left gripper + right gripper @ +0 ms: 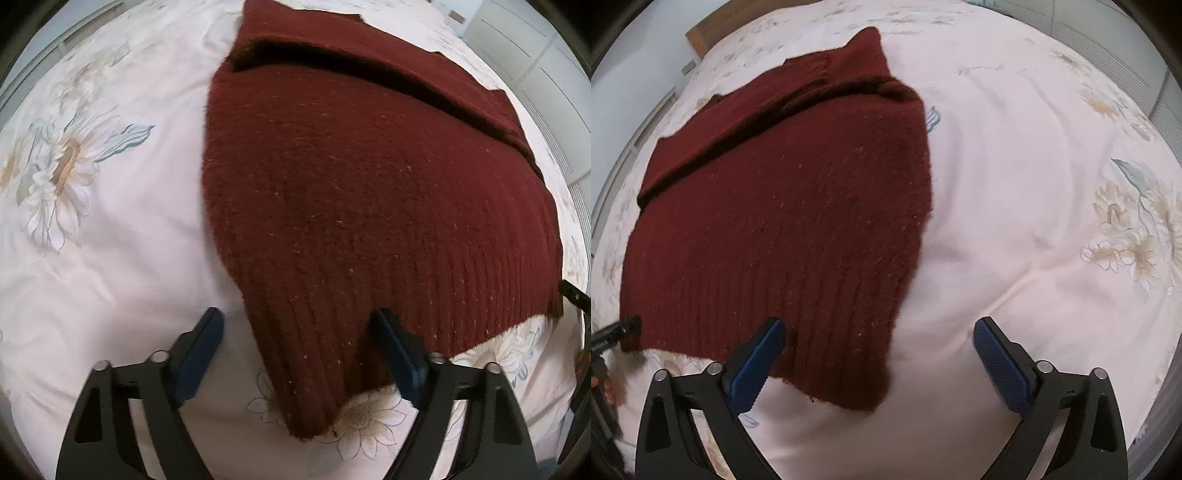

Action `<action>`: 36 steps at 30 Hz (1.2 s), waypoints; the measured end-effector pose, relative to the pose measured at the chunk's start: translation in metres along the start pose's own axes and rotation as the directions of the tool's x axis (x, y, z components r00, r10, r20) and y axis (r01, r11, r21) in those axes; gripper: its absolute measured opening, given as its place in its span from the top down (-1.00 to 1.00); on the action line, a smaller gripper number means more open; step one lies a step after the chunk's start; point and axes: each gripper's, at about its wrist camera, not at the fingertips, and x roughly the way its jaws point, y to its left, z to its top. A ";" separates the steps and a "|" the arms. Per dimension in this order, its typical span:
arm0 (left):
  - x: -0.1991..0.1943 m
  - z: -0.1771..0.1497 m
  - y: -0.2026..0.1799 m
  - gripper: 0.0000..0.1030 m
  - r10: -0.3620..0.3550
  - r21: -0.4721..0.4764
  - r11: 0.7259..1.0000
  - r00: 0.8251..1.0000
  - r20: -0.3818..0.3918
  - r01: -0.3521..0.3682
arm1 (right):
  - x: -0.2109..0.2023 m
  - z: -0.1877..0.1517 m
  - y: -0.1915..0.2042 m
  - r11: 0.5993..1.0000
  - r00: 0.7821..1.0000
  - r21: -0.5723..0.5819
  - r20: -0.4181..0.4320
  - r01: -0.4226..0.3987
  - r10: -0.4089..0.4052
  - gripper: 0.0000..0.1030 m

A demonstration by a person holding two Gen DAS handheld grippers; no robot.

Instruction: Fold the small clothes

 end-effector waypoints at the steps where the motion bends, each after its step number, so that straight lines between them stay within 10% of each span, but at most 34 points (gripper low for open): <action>1: -0.001 0.000 -0.001 -0.27 -0.017 -0.002 1.000 1.000 0.002 0.017 | 0.002 0.000 0.002 1.000 1.000 -0.009 -0.007 0.005 -0.005 -0.76; 6: 0.000 0.003 -0.004 0.46 -0.070 -0.011 0.997 0.998 -0.004 0.070 | 0.011 0.001 0.004 1.000 0.998 0.010 -0.062 -0.013 0.014 0.07; 8: -0.001 0.005 -0.007 0.70 -0.111 -0.016 0.994 0.994 -0.015 0.111 | 0.009 0.003 0.007 0.998 0.995 0.012 -0.078 -0.054 0.055 0.73; 28: -0.084 0.088 0.021 0.81 -0.332 -0.128 0.926 0.926 0.180 0.356 | -0.081 0.098 0.013 0.981 0.967 0.012 0.168 -0.195 0.190 0.78; 36: -0.122 0.164 0.032 0.81 -0.268 -0.090 0.948 0.920 0.285 0.304 | -0.091 0.179 0.027 0.975 0.936 0.034 0.289 -0.219 0.200 0.78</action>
